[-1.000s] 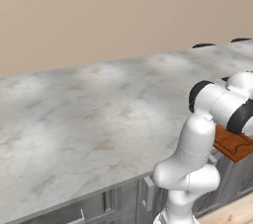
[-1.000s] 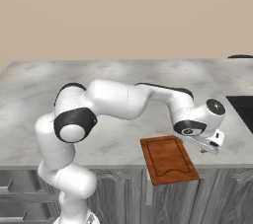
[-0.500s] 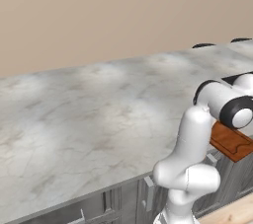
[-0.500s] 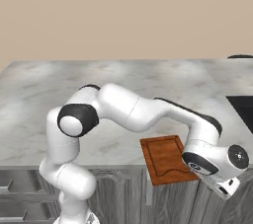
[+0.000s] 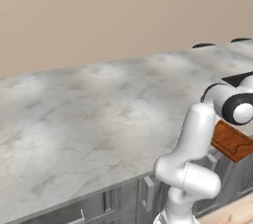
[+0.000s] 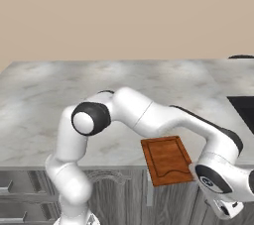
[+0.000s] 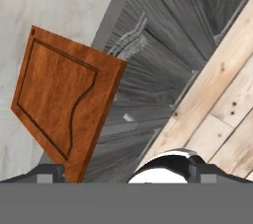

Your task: Move the cutting board and knife to the sink. Then move spray from the cabinet to the counter.

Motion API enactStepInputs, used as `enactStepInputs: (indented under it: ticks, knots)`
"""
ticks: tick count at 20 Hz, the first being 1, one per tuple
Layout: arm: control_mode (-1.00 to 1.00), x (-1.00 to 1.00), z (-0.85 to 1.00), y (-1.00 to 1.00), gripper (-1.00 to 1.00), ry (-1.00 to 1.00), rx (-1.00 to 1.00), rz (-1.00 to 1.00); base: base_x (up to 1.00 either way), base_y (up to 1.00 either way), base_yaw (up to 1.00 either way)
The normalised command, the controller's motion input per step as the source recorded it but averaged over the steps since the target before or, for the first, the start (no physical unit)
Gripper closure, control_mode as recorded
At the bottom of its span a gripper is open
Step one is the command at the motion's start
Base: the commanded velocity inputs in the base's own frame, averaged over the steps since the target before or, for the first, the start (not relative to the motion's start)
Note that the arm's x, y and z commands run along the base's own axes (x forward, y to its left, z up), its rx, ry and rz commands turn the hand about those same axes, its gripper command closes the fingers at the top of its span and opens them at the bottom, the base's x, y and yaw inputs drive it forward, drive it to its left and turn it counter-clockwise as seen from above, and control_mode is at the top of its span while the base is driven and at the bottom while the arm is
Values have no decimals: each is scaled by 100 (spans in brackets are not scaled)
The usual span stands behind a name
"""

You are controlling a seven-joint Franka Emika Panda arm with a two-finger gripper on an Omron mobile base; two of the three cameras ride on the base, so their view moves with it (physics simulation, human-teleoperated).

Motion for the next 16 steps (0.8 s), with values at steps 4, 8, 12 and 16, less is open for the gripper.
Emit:
enactStepInputs:
  ticks: [4, 8, 12, 16]
  knots:
    - [-100, 0, -4, 41, -100, 0, 9, -8, 0, 0, 0]
    - [-100, 0, -6, 54, -100, 0, 0, -8, 0, 0, 0]
    - [-100, 6, -9, 60, -100, 0, 0, -8, 0, 0, 0]
    - [-100, 15, -2, 69, -100, -5, 0, -9, 0, 0, 0]
